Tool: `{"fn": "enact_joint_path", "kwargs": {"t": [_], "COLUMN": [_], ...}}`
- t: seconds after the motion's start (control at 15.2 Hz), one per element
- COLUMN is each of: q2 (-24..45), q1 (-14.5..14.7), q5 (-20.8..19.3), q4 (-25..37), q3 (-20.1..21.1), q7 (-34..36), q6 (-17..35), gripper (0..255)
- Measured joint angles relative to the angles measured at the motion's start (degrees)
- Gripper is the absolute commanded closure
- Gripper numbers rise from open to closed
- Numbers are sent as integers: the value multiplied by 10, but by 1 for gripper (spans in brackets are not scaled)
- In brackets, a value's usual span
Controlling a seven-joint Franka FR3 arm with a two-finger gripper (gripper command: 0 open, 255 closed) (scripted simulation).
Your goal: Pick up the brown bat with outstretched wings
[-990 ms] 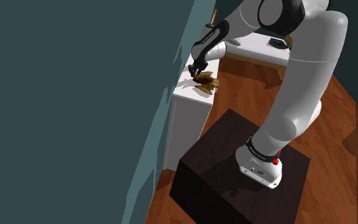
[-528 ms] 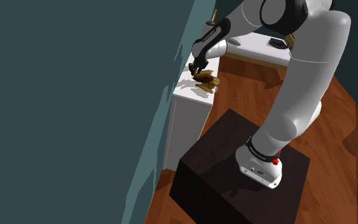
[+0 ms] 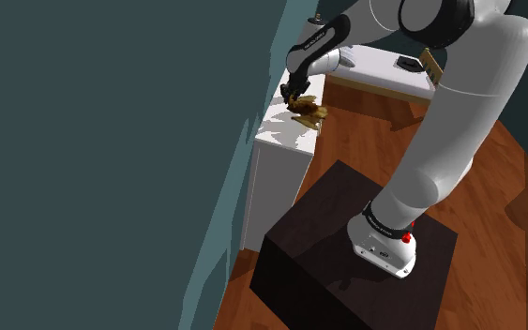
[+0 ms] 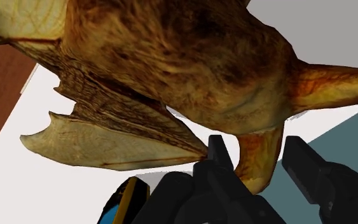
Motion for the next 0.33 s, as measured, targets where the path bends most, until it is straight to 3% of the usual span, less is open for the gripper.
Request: {"fn": "enact_joint_path", "kwargs": {"t": [0.33], "q2": [-23], "q1": [4], "q5": [-8], "q4": [9], "q3": [-3], "q7": [5], "q6": [-32], "gripper": [255]}}
